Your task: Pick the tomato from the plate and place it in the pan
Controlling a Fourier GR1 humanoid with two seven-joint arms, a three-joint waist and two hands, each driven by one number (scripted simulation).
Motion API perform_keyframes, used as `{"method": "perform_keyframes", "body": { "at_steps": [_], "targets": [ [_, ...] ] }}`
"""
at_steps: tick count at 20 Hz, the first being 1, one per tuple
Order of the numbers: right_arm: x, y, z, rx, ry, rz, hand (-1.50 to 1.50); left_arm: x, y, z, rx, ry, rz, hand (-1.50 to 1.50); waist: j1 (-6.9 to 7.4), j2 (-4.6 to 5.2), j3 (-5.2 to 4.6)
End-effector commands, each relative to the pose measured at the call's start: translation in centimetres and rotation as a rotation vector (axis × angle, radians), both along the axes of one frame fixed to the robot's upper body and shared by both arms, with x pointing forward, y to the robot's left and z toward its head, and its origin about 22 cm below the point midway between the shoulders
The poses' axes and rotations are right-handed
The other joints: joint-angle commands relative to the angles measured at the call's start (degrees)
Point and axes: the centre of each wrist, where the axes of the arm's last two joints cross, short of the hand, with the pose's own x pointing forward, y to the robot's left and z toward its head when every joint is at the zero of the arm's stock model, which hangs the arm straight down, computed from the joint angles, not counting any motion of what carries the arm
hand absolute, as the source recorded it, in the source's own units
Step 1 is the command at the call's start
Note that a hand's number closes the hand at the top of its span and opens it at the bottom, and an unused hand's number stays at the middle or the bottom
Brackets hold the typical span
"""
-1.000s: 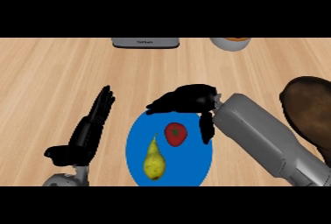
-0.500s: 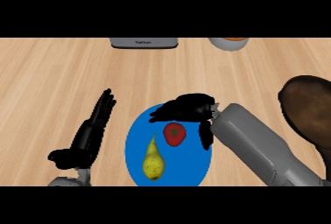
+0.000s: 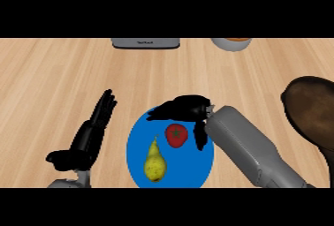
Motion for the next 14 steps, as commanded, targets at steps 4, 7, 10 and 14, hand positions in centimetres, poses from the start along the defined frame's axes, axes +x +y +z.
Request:
{"method": "perform_keyframes", "body": {
  "at_steps": [4,7,10,14],
  "targets": [
    [-0.7,2.1,-3.2,-0.035,0.008,-0.01,-1.5,-0.5,-1.0,0.9,-0.022,-0.006,0.002,0.0,0.21,0.01,0.01],
    [-0.8,3.4,-3.6,-0.068,0.014,-0.043,-1.5,0.2,1.1,-0.3,-0.001,-0.001,-0.013,0.0,0.92,0.18,0.0],
    [-1.8,3.1,-5.4,-0.143,-0.026,0.089,1.5,1.1,0.5,0.2,-0.012,-0.021,0.007,0.0,0.36,0.16,0.0],
    [-0.5,2.6,-4.8,-0.139,-0.112,0.146,1.5,0.5,0.3,-0.5,-0.007,-0.003,-0.006,0.0,0.37,0.15,0.0]
  ]
}}
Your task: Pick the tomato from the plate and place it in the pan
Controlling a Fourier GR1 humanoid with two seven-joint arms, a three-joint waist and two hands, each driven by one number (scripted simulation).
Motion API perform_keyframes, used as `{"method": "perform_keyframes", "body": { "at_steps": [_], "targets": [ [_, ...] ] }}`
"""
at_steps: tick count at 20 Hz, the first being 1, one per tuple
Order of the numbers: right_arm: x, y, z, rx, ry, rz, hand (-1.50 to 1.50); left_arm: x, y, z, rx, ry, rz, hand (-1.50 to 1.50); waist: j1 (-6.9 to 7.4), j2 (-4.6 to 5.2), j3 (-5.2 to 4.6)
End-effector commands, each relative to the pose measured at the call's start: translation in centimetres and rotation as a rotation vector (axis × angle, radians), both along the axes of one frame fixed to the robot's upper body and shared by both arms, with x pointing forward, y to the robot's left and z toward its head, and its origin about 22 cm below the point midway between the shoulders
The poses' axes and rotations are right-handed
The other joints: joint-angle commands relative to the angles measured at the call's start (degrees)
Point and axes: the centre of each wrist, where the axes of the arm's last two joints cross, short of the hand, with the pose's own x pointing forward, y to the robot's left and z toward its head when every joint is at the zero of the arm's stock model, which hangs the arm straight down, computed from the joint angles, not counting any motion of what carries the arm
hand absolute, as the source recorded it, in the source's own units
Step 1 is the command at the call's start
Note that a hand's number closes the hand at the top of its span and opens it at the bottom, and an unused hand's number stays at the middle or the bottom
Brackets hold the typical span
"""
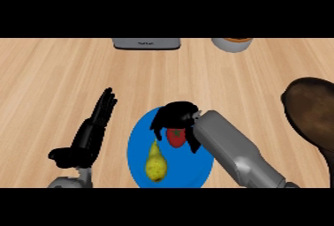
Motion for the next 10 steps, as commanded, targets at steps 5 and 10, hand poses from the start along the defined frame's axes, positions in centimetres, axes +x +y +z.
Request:
{"method": "perform_keyframes", "body": {
  "at_steps": [5,10],
  "targets": [
    [-0.8,-0.1,-2.8,0.014,-0.046,0.04,1.5,1.4,-0.8,0.9,-0.009,0.008,-0.012,0.0,0.28,0.68,-0.01],
    [-0.5,-0.8,-1.8,0.133,-0.096,0.007,1.5,-1.4,0.5,-0.1,0.011,0.001,-0.009,0.0,-0.38,0.42,-0.02]
  ]
}}
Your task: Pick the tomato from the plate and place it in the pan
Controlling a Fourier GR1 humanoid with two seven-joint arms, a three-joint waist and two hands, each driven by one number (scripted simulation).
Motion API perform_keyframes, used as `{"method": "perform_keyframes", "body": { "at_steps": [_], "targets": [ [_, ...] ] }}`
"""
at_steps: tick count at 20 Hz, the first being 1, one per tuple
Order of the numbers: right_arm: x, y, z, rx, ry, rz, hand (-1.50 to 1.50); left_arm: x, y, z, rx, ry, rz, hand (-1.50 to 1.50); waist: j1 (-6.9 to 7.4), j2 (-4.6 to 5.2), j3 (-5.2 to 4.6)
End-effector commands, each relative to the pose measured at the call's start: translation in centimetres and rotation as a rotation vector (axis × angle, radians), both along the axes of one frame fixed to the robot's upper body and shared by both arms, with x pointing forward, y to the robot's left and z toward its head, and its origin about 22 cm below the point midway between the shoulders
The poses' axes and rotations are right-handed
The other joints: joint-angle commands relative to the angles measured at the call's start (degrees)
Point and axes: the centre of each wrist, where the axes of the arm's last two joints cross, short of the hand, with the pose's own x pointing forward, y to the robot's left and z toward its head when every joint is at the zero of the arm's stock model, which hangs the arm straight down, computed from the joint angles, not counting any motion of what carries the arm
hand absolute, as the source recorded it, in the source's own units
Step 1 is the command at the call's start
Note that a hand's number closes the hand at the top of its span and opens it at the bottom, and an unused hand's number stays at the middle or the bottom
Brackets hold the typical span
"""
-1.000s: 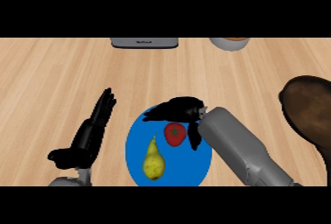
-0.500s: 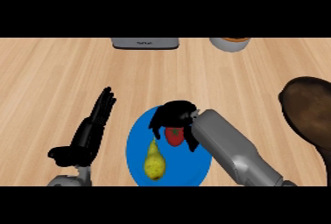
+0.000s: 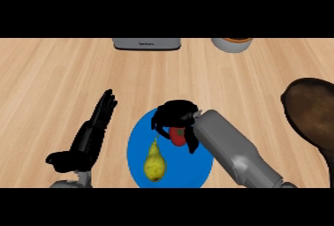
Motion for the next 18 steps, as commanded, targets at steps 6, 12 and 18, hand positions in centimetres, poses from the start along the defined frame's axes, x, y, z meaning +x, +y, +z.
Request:
{"method": "perform_keyframes", "body": {
  "at_steps": [6,12,18],
  "targets": [
    [3.2,-8.0,1.0,0.113,-0.065,-0.717,1.5,-0.2,1.1,-0.5,0.004,0.031,0.07,0.0,-4.59,-0.08,-0.1],
    [4.6,-16.3,2.2,0.119,-0.225,-1.489,1.5,-0.5,2.5,-0.6,0.017,0.034,0.125,0.0,-8.15,-1.17,-0.37],
    [5.7,-12.9,6.8,0.349,-0.523,-1.842,1.5,-1.1,1.8,-1.3,0.01,0.053,0.072,0.0,-4.82,-0.96,-0.3]
  ]
}}
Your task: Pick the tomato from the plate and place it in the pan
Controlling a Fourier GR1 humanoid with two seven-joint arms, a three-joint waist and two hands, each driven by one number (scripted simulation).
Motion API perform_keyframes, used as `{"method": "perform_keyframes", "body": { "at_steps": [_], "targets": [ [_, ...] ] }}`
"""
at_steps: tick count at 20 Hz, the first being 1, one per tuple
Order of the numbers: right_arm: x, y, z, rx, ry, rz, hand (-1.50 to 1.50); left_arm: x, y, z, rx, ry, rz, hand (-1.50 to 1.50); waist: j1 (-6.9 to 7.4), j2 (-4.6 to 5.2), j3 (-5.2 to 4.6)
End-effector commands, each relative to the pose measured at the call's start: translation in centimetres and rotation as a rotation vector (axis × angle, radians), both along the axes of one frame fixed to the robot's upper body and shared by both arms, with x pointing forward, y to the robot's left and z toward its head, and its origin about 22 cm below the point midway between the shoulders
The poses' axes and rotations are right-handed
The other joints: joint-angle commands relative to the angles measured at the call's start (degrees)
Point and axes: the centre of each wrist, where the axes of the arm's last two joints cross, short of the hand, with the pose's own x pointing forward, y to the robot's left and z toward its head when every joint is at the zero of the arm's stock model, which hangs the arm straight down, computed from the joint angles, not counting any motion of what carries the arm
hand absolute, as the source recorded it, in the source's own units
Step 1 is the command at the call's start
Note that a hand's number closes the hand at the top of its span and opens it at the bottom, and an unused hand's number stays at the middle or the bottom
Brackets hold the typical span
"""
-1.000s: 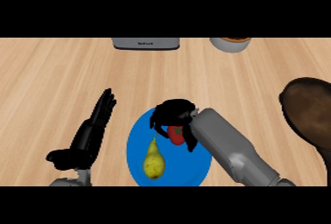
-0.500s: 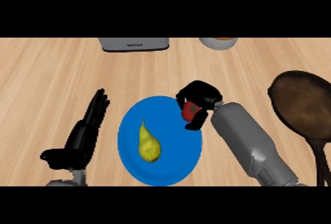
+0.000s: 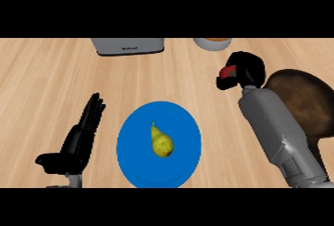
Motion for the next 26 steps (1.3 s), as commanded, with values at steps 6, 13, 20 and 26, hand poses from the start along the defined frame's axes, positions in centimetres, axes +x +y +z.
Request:
{"method": "perform_keyframes", "body": {
  "at_steps": [6,13,20,26],
  "targets": [
    [-0.5,4.7,4.8,0.145,-0.296,-0.49,1.5,-0.4,-0.4,-0.4,0.008,-0.005,-0.025,0.0,2.4,0.5,0.14],
    [-4.2,-3.3,4.2,0.178,-0.392,-0.66,1.5,0.7,-0.4,1.1,-0.01,-0.014,-0.068,0.0,3.57,1.29,0.3],
    [-6.6,-10.4,1.3,-0.024,-0.472,-0.769,1.5,1.8,-1.2,1.3,-0.015,-0.028,-0.083,0.0,4.58,1.72,0.29],
    [-8.1,-18.7,0.0,-0.071,-0.603,-0.881,1.5,-0.7,-0.3,-0.8,-0.017,-0.043,-0.093,0.0,5.73,2.08,0.39]
  ]
}}
